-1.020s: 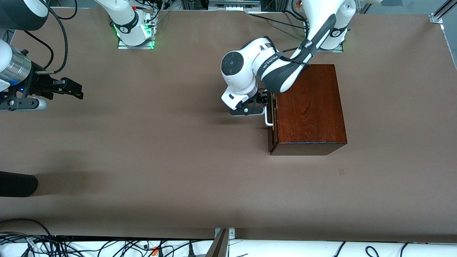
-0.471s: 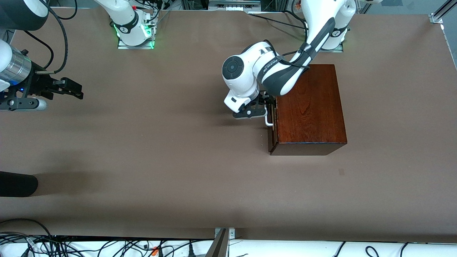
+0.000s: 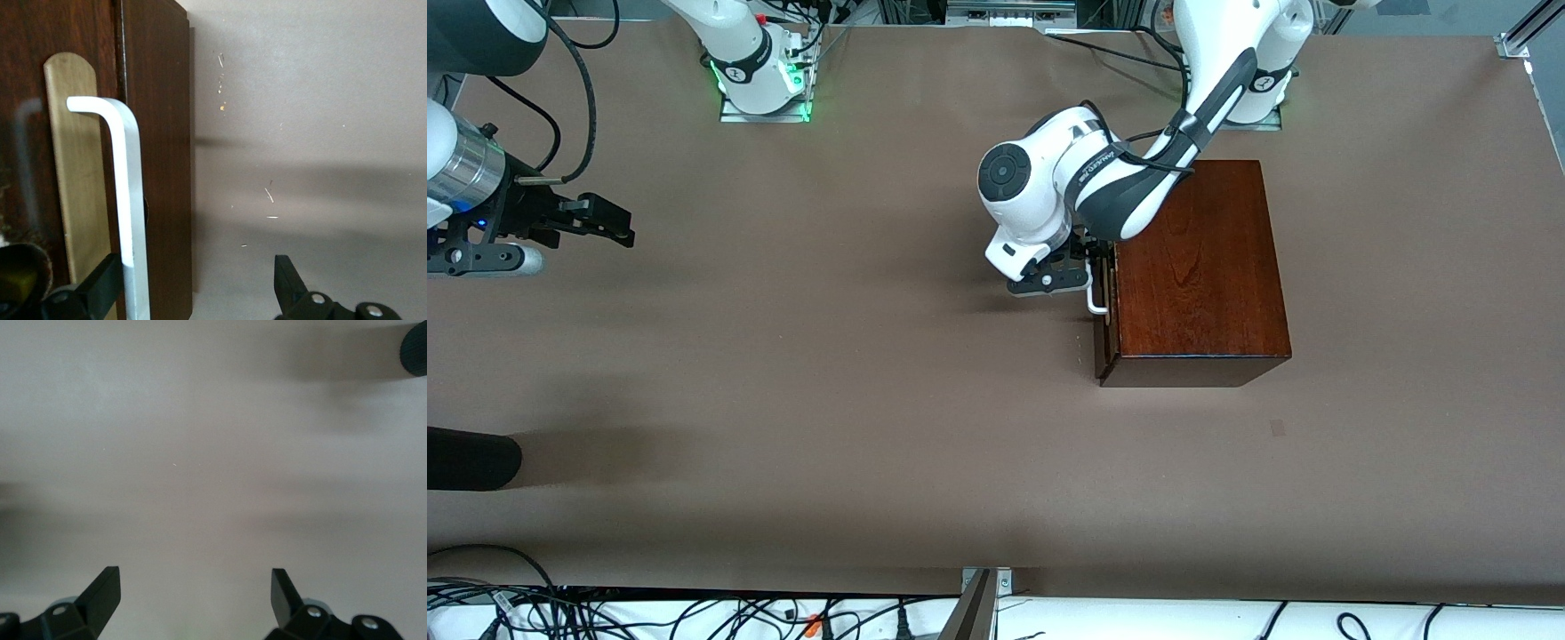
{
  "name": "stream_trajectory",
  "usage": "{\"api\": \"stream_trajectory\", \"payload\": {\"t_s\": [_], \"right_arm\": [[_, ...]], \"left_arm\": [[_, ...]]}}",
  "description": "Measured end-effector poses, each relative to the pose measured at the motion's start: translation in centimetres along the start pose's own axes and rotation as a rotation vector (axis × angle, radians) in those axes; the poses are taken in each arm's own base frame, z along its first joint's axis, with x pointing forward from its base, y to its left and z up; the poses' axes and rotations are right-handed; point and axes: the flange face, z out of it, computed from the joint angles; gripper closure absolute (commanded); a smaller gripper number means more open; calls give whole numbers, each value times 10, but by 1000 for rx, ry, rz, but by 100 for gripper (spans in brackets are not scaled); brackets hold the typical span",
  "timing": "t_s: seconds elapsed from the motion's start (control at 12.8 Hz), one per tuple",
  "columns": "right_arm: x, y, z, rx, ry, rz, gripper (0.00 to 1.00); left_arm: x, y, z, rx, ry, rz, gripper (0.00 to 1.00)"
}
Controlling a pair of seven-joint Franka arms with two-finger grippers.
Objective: Open drawer, take yellow block, close drawer
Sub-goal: 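Pull the drawer open by the handle with the left gripper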
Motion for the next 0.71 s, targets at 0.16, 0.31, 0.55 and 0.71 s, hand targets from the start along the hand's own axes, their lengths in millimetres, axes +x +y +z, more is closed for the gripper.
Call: {"api": "stream_trajectory", "payload": {"t_s": [0.16, 0.31, 0.55, 0.71], "right_arm": [[0, 0, 0, 0, 0, 0, 0], [0, 0, 0, 0, 0, 0, 0], [0, 0, 0, 0, 0, 0, 0], [0, 0, 0, 0, 0, 0, 0]], "left_arm": [[-1, 0, 1, 5, -3, 1, 0], [-1, 0, 4, 8, -6, 2, 0], [-1, 2, 8, 4, -7, 4, 0], [-1, 4, 8, -4, -4, 3, 0]]}}
